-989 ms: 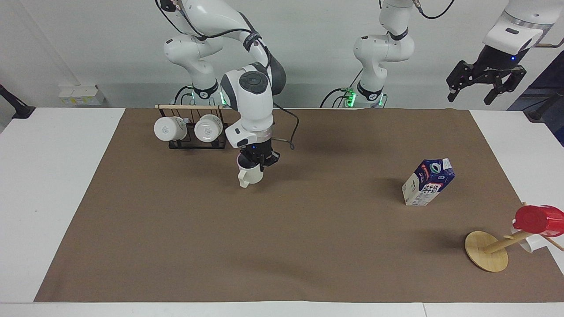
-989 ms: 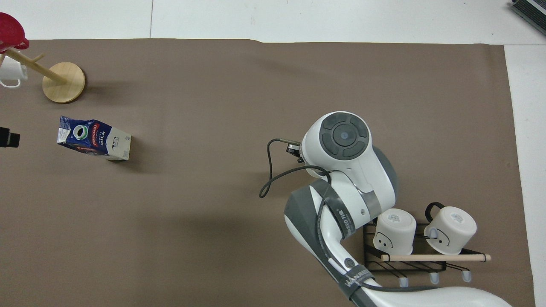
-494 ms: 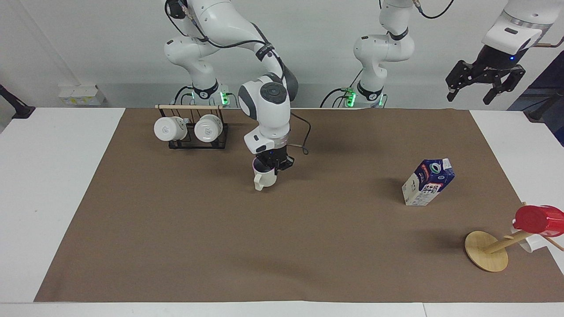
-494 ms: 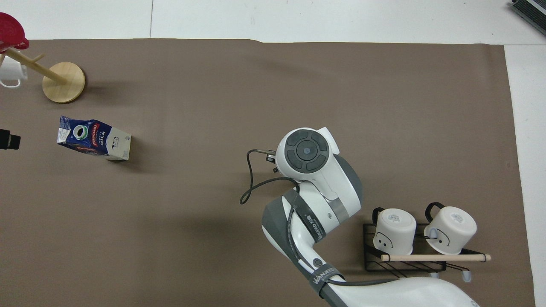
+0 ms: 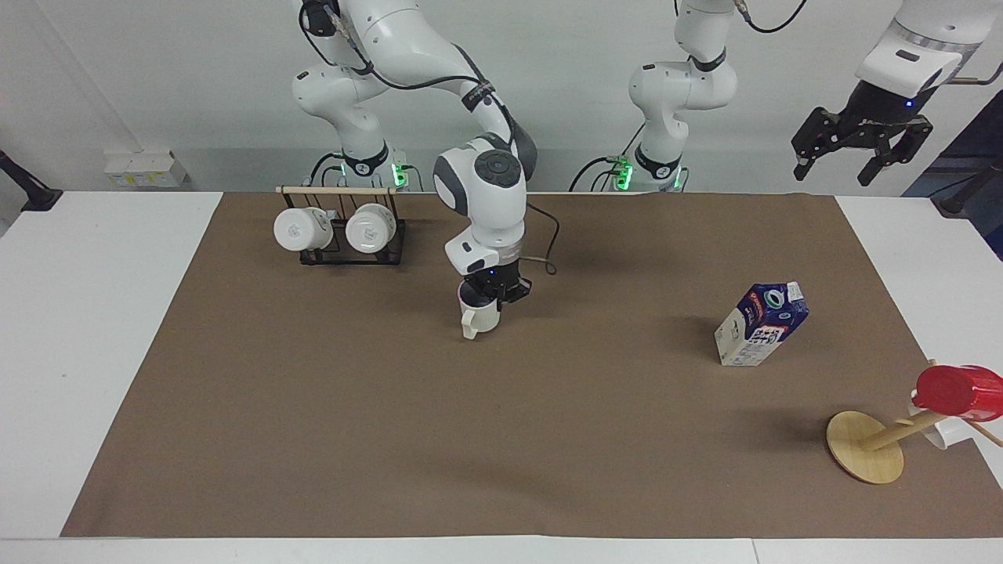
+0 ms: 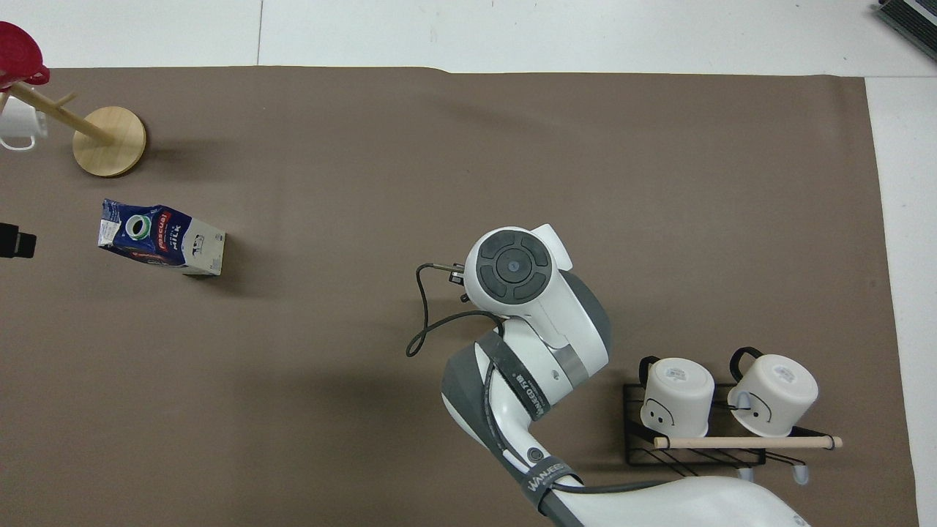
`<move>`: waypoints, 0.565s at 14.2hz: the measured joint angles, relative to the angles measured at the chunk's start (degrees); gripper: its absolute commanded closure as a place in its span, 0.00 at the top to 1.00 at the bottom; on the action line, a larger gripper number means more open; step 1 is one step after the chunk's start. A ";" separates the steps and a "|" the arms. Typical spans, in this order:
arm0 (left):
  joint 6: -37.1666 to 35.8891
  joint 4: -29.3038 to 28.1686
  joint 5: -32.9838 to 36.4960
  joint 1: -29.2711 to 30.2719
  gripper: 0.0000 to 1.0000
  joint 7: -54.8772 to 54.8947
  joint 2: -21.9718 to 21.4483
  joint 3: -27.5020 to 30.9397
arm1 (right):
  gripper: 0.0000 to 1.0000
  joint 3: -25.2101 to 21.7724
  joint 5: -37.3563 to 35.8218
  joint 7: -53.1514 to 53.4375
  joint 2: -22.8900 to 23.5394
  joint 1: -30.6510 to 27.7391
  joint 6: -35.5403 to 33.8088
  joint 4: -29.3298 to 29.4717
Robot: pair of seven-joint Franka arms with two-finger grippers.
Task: Place cup and milk on table
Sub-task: 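Carry the white mug with the right gripper toward the table center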
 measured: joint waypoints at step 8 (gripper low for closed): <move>0.00 -0.01 0.00 0.00 1.00 0.00 -0.01 0.00 | 1.00 -0.10 -0.34 0.00 -0.15 0.73 0.85 -0.20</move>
